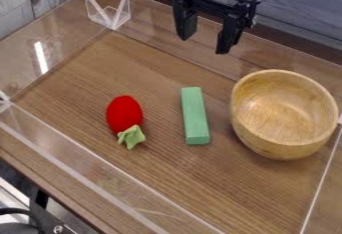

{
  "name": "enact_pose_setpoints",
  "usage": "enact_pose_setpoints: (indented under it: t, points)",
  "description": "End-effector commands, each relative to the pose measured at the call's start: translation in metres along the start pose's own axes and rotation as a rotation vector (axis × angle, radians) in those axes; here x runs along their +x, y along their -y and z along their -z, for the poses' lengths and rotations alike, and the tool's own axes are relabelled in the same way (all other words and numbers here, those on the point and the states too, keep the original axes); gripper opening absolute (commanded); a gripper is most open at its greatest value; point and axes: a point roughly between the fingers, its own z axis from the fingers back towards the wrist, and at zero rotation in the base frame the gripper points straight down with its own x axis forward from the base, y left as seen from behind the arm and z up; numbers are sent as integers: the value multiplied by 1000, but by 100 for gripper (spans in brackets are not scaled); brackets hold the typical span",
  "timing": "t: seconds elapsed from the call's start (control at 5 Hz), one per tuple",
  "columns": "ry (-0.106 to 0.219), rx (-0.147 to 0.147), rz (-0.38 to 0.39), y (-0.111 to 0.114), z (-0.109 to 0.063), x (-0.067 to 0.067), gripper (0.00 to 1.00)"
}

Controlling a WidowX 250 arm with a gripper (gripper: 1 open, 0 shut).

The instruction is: Move the red object to the right side of the table

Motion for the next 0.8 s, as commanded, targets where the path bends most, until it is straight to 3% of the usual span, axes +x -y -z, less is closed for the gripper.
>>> enact_pose_setpoints:
  t: [0.0, 0.2, 0.4, 0.6]
  points:
    - [-20, -2, -87, -10, 6, -10, 100]
    - [-59, -25, -280, -34, 31, -36, 100]
    - [-10, -74, -526, -69, 44, -69, 100]
    - [25, -131, -771, -100, 56, -89, 100]
